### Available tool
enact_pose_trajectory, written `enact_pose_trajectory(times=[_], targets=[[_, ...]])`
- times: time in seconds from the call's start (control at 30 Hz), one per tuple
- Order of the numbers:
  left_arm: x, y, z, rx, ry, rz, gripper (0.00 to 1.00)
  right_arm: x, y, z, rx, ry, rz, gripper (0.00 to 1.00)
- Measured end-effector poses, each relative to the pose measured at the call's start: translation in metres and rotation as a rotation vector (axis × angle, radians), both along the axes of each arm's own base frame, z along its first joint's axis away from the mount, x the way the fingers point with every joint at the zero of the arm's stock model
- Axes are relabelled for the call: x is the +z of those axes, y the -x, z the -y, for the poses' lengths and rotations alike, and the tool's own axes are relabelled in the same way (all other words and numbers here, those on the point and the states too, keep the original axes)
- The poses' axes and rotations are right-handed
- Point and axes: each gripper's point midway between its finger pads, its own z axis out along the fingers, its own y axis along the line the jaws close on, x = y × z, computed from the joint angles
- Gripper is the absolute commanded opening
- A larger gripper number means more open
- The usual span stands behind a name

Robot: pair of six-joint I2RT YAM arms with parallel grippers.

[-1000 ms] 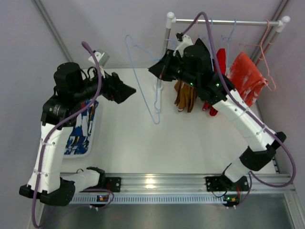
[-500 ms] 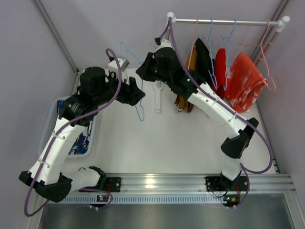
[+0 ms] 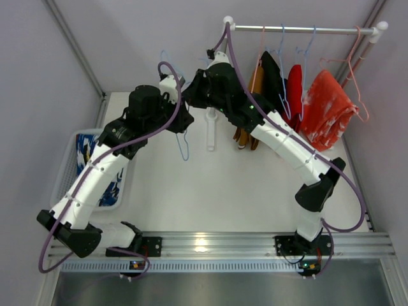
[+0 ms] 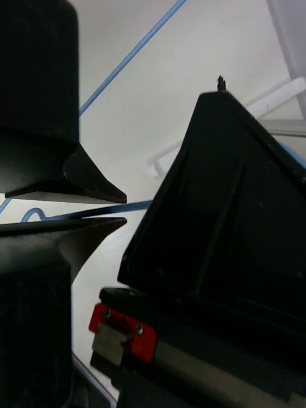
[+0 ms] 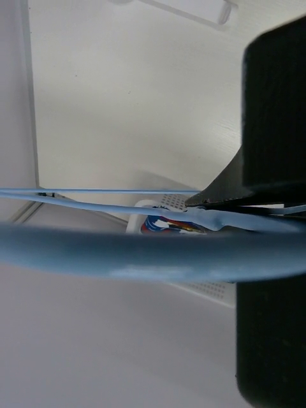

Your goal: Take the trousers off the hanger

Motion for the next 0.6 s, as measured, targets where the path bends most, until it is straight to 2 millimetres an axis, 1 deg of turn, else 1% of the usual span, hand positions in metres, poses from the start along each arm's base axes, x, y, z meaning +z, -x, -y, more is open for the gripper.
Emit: enact_pose_trajectory(times=[0.07, 0.13, 0.17, 0.2, 0.23, 0.27, 0.3, 0.37, 0.43, 0.53, 0.6], targets=[[0.001, 0.003, 0.005, -0.014, 0.016, -0.008, 0.0, -0.001, 0.0, 0.0, -0.001, 0.001, -0.001, 0.01], [0.001, 0.003, 0.006, -0.006, 0.032, -0.02, 0.0, 0.001, 0.0, 0.0, -0.003, -0.003, 0.001, 0.14], [0.002, 0.002, 0.004, 0.004, 0.039, -0.023, 0.0, 0.002, 0.001, 0.0, 0.005, -0.011, -0.002, 0.3], [0.002, 0.001, 0.003, 0.01, 0.046, -0.029, 0.0, 0.003, 0.003, -0.002, 0.014, -0.019, -0.004, 0.39], [0.002, 0.002, 0.004, 0.01, 0.056, -0.035, 0.0, 0.004, 0.005, -0.002, 0.027, -0.026, -0.001, 0.57], [0.003, 0.004, 0.005, 0.007, 0.066, -0.042, 0.0, 0.004, 0.007, -0.003, 0.035, -0.031, -0.006, 0.63], [0.003, 0.007, 0.004, 0.008, 0.077, -0.047, 0.0, 0.003, 0.006, 0.001, 0.03, -0.021, -0.002, 0.69], [0.008, 0.013, 0.003, 0.004, 0.105, -0.046, 0.0, 0.004, 0.009, 0.003, 0.048, -0.024, 0.003, 0.9], [0.014, 0.02, 0.001, 0.0, 0.129, -0.042, 0.0, 0.005, 0.012, 0.006, 0.061, -0.029, 0.012, 0.99], [0.027, 0.025, 0.001, -0.011, 0.168, -0.021, 0.0, 0.003, 0.027, 0.01, 0.118, -0.026, 0.014, 0.99], [0.029, 0.027, 0.002, -0.021, 0.182, -0.022, 0.0, 0.004, 0.037, 0.016, 0.152, -0.031, 0.029, 0.99]])
